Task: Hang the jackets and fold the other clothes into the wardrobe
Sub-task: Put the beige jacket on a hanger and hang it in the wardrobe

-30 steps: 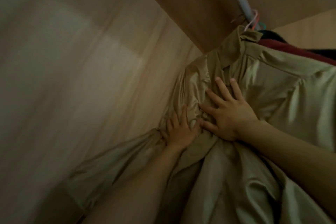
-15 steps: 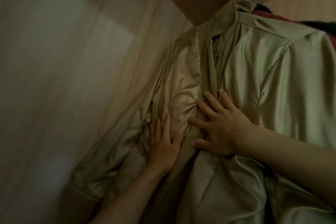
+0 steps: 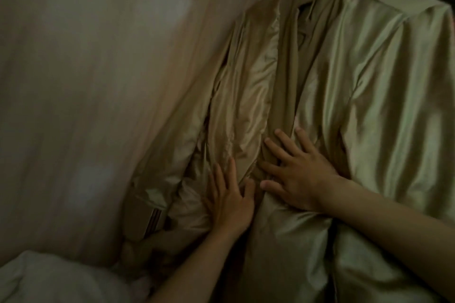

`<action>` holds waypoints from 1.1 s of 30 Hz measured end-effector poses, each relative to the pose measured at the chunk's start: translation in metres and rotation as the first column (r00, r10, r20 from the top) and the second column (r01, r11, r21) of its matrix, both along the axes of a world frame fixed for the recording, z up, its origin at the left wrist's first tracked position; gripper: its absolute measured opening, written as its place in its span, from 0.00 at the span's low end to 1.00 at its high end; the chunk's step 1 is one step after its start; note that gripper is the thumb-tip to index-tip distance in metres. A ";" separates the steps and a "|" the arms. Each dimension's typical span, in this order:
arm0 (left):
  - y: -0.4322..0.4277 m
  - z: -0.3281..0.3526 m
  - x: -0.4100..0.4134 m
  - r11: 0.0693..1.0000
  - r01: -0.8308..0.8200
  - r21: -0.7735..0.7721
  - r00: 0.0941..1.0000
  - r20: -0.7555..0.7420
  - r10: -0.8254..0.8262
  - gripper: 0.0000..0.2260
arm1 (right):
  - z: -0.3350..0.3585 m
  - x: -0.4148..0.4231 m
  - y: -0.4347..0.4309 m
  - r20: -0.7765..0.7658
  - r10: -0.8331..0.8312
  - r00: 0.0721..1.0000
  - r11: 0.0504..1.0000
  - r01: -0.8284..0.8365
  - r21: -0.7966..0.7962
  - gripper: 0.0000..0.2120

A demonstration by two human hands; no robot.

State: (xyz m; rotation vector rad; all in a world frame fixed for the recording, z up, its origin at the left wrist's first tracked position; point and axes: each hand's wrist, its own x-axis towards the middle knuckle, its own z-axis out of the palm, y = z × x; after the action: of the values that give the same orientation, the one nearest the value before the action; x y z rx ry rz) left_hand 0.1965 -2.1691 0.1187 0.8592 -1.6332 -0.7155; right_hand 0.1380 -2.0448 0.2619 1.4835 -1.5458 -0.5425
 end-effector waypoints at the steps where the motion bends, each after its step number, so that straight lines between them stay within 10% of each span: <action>1: 0.006 -0.009 -0.003 1.000 0.008 0.009 1.000 -0.005 -0.008 0.31 | -0.005 -0.004 0.002 -0.006 -0.019 1.000 1.000 0.019 0.000 0.37; 20: 0.049 -0.035 0.064 0.987 0.163 0.008 0.985 -0.062 -0.162 0.36 | -0.043 0.048 0.017 0.170 0.126 0.977 0.990 -0.113 -0.086 0.39; 33: 0.124 -0.026 0.172 0.992 -0.116 -0.051 0.993 -0.031 0.115 0.28 | -0.073 0.116 0.068 0.390 0.454 0.801 0.891 -0.409 -0.199 0.34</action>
State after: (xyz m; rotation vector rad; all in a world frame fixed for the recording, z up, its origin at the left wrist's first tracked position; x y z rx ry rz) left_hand 0.3684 -2.0454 0.0931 0.8944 -1.5571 -0.5988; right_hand 0.2544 -1.9770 0.1893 1.8852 -1.4494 0.1489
